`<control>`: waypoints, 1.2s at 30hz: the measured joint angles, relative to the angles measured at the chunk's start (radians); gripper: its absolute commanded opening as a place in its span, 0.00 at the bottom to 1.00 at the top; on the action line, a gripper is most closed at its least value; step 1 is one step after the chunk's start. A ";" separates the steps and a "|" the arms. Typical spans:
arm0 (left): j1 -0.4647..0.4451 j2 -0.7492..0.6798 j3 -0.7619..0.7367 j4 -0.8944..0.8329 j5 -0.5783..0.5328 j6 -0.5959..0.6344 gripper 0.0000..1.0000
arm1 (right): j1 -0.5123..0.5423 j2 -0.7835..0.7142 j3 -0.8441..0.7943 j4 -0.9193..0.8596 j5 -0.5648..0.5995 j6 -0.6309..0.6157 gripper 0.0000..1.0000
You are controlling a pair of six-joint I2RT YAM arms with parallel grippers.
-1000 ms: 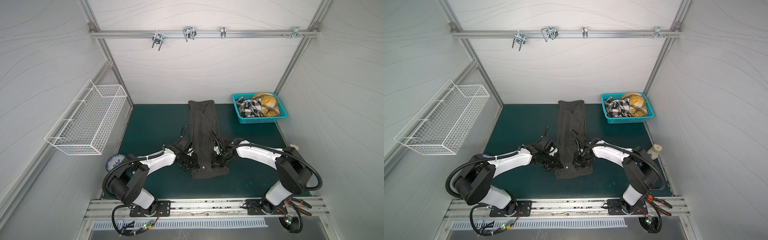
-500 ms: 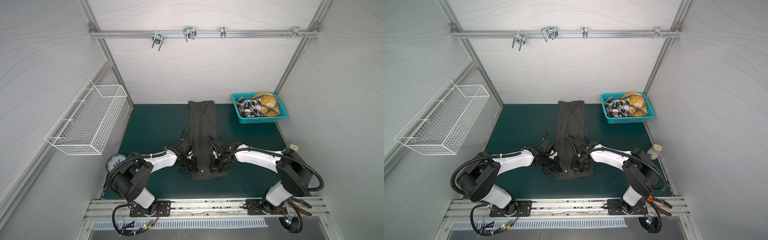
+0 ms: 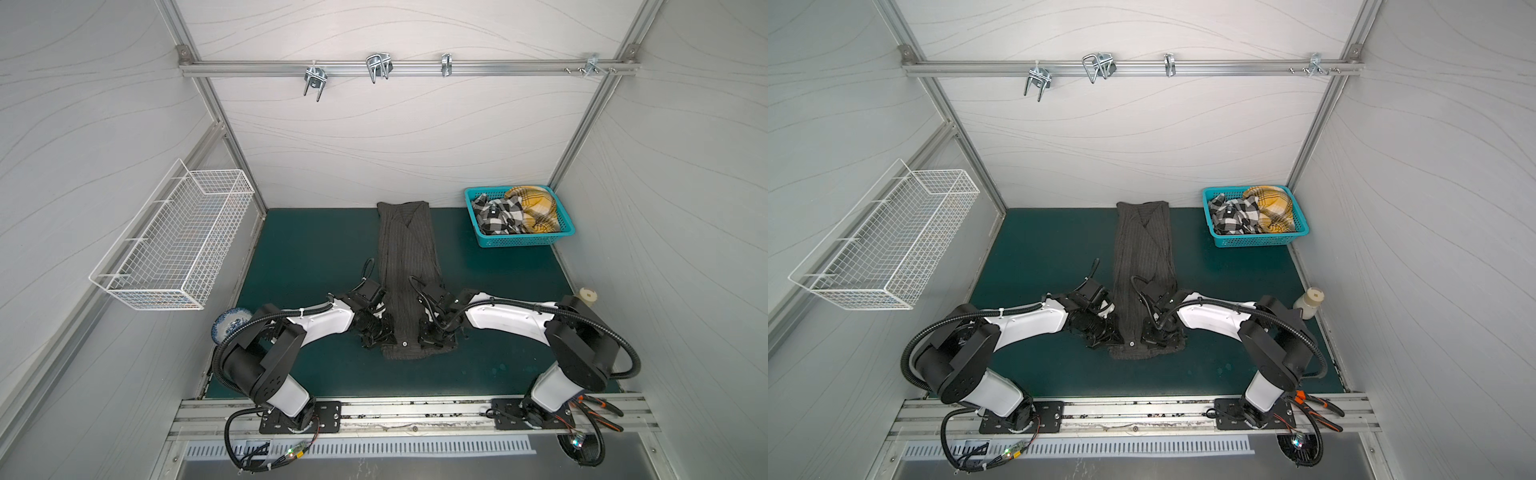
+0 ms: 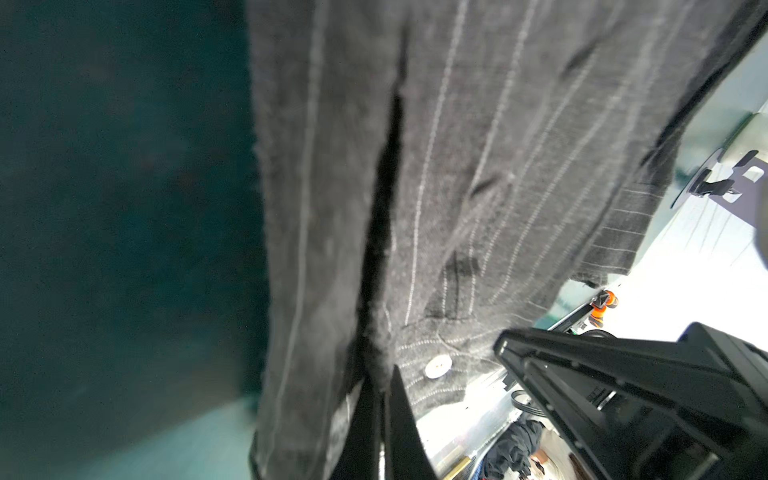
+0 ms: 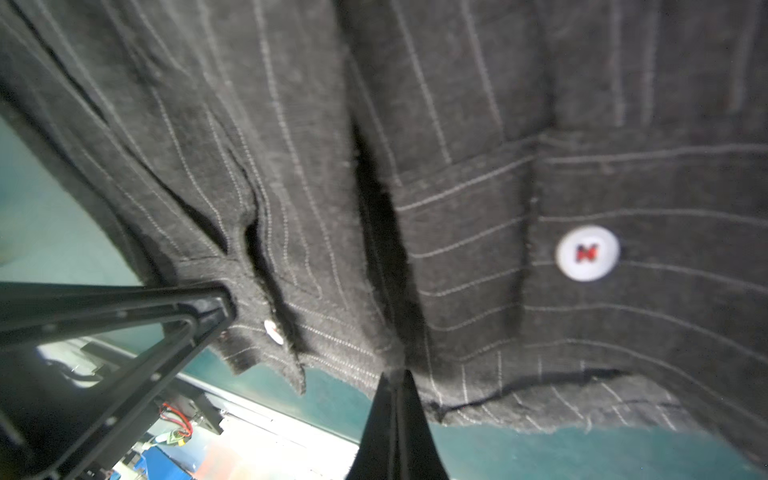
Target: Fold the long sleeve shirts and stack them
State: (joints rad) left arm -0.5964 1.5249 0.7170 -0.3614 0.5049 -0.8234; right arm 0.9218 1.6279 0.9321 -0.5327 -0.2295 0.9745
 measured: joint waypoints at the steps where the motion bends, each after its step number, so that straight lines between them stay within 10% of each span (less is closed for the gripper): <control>1: 0.000 -0.011 0.002 -0.015 -0.005 0.006 0.20 | 0.002 0.000 0.005 -0.010 0.001 0.001 0.32; 6: 0.012 -0.092 0.008 -0.117 -0.026 0.035 0.46 | 0.002 -0.029 0.039 -0.126 0.064 -0.034 0.74; 15: 0.128 -0.288 0.070 -0.214 -0.028 0.092 0.72 | -0.118 -0.278 0.151 -0.316 0.247 -0.225 0.99; 24: 0.154 -0.128 -0.037 -0.122 0.028 0.046 0.57 | -0.396 -0.380 -0.110 -0.198 0.035 -0.377 0.64; 36: 0.160 -0.069 -0.103 0.009 0.079 -0.005 0.48 | -0.463 -0.204 -0.230 -0.023 -0.225 -0.412 0.52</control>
State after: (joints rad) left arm -0.4366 1.4563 0.6140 -0.3523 0.5835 -0.8284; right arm 0.4583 1.4242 0.7017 -0.5552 -0.4545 0.5629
